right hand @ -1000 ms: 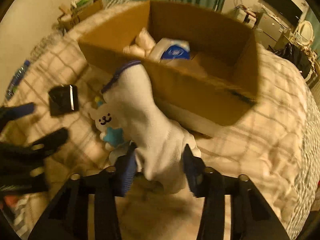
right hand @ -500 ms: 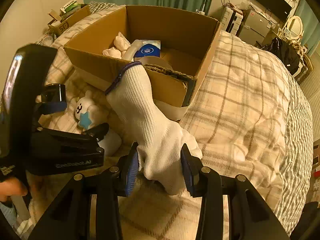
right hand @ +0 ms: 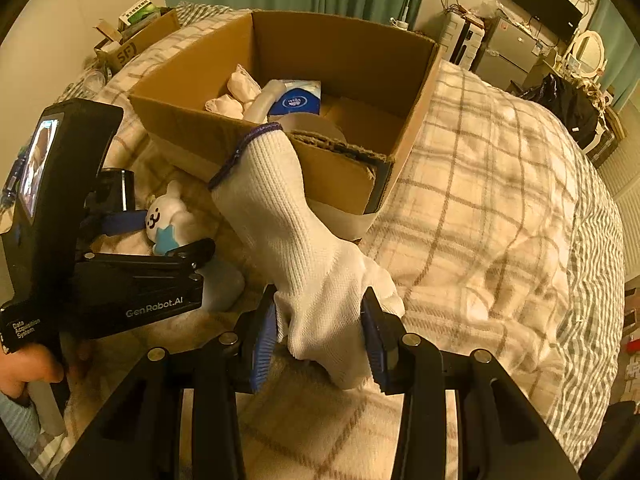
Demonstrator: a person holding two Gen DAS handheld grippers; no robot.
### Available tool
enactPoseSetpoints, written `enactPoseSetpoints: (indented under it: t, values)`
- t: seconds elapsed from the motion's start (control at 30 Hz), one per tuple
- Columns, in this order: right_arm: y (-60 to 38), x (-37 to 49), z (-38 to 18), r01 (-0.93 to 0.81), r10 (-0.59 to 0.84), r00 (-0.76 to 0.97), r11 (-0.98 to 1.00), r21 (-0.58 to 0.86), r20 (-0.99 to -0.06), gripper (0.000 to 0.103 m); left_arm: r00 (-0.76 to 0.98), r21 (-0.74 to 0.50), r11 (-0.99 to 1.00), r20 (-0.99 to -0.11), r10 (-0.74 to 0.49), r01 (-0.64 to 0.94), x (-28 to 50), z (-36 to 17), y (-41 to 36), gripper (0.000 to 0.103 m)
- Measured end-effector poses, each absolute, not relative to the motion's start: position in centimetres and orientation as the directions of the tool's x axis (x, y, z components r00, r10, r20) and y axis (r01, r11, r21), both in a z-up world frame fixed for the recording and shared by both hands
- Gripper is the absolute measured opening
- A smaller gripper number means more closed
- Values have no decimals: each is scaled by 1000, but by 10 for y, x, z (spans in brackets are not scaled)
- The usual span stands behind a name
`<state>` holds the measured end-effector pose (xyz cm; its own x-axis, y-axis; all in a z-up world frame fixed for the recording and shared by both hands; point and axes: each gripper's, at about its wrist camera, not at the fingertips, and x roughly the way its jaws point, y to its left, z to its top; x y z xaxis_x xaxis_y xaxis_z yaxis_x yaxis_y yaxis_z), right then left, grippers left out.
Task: Organize objects
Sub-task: 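Grasp the white bear figurine with the left tool, then carry the glove and figurine into the box and open both tools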
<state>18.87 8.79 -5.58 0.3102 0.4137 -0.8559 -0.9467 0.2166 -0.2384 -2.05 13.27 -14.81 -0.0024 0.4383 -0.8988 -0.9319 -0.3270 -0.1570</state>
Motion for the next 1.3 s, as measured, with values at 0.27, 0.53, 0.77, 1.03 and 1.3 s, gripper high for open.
enactPoseSetpoints:
  t: [0.27, 0.53, 0.77, 1.03, 1.3]
  values:
    - [60, 159, -10, -948, 486, 314, 206, -243, -816, 38, -36, -165, -319, -841, 541, -933, -12, -78, 94, 81]
    - [29, 130, 48, -939, 584, 345, 221, -265, -735, 38, -58, -180, -300, -765, 642, -937, -7, -13, 56, 81]
    - [14, 125, 83, -942, 647, 332, 257, -214, -686, 38, -43, -182, -249, -721, 692, -951, -6, 27, 46, 81]
    - [30, 142, 108, -949, 682, 308, 275, -157, -664, 38, -41, -167, -219, -699, 714, -961, -15, 50, 69, 81]
    - [81, 170, 108, -958, 691, 266, 266, -106, -672, 38, -36, -149, -185, -679, 733, -971, -27, 66, 127, 81]
